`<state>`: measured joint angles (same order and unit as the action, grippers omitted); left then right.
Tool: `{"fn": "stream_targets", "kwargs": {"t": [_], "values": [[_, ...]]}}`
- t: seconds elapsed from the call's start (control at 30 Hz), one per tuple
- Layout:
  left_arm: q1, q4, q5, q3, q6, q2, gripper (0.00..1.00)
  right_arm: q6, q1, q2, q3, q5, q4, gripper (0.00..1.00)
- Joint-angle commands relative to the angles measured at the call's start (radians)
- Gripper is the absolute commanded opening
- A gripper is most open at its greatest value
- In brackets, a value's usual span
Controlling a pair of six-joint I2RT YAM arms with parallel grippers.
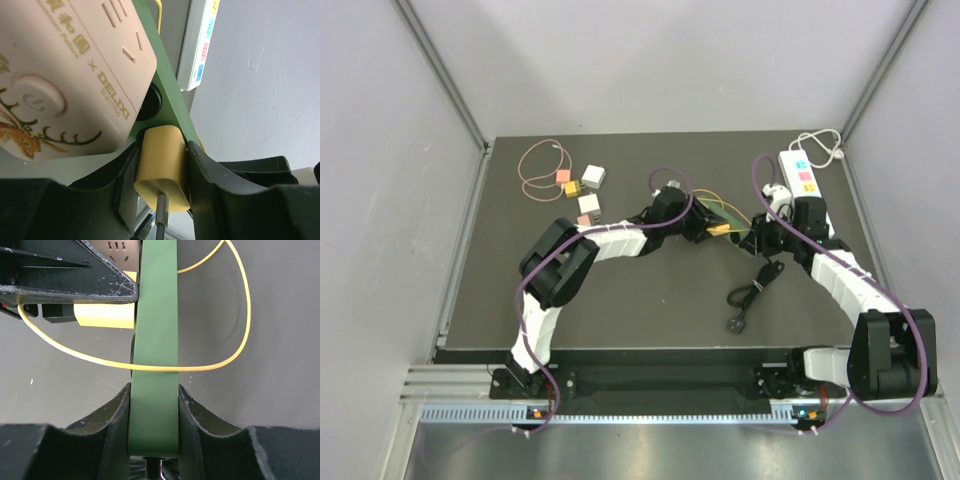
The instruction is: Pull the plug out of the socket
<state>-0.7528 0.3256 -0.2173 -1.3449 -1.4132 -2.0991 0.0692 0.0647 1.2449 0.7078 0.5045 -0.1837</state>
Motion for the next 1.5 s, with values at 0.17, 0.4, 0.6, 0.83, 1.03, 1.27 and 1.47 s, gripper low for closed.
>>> {"fn": "stream_targets", "kwargs": {"t": [0.17,0.4,0.6,0.83,1.03,1.27,1.47], "values": [[0.010,0.024,-0.007,-0.033,0.247,0.094,0.00,0.034,0.014,0.063,0.074,0.281,0.056,0.53],[0.010,0.044,-0.021,-0.048,0.258,0.099,0.00,0.012,0.007,0.171,0.093,0.344,0.029,0.65],[0.009,0.082,-0.034,-0.048,0.223,0.088,0.00,-0.022,0.007,0.218,0.098,0.324,0.035,0.64],[0.007,0.185,-0.021,0.006,0.107,0.094,0.03,-0.045,0.009,0.241,0.105,0.289,0.033,0.19],[0.003,0.263,-0.013,0.052,-0.015,0.090,0.27,-0.048,0.012,0.211,0.090,0.252,0.056,0.00],[-0.008,0.268,0.001,0.072,-0.043,0.103,0.40,-0.063,0.024,0.090,0.038,0.175,0.142,0.00],[-0.013,0.274,0.010,0.075,-0.055,0.106,0.50,-0.095,0.026,0.083,0.030,0.167,0.158,0.00]]}}
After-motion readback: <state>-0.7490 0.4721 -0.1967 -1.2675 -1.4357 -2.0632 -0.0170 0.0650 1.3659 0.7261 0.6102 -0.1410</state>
